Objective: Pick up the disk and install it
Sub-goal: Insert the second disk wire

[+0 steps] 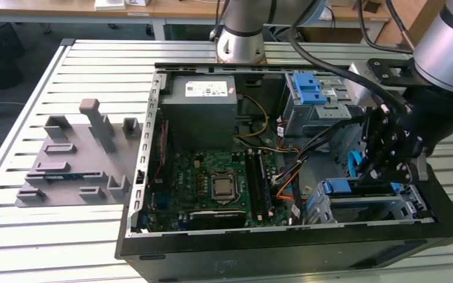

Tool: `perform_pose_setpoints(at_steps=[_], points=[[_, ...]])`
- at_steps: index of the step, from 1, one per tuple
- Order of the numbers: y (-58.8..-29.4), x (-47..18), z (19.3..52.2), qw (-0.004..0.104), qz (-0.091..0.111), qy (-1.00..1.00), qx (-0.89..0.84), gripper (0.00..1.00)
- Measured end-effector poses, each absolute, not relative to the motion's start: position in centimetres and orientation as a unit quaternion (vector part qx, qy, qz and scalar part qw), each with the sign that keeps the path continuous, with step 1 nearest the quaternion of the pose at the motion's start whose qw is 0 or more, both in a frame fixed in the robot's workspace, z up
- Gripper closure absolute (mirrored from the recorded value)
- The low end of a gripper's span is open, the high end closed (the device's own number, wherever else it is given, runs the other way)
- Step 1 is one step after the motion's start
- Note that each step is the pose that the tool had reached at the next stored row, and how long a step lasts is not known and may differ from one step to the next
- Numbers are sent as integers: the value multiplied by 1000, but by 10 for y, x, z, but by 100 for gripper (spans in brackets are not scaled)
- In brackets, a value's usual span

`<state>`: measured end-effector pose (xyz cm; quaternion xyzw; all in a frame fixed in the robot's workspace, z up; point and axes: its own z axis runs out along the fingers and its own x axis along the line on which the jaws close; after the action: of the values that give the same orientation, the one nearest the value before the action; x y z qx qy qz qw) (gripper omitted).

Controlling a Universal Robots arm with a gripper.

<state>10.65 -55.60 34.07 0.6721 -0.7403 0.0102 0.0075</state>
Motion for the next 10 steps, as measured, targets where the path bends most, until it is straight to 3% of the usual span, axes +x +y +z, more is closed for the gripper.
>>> perform_pose_setpoints(at_steps=[7, 9, 10], points=[[-556, 107, 345, 8, 10, -740, 672, 77], [-556, 107, 346, 7, 10, -740, 672, 78], [-556, 107, 346, 8, 10, -740, 672, 85]])
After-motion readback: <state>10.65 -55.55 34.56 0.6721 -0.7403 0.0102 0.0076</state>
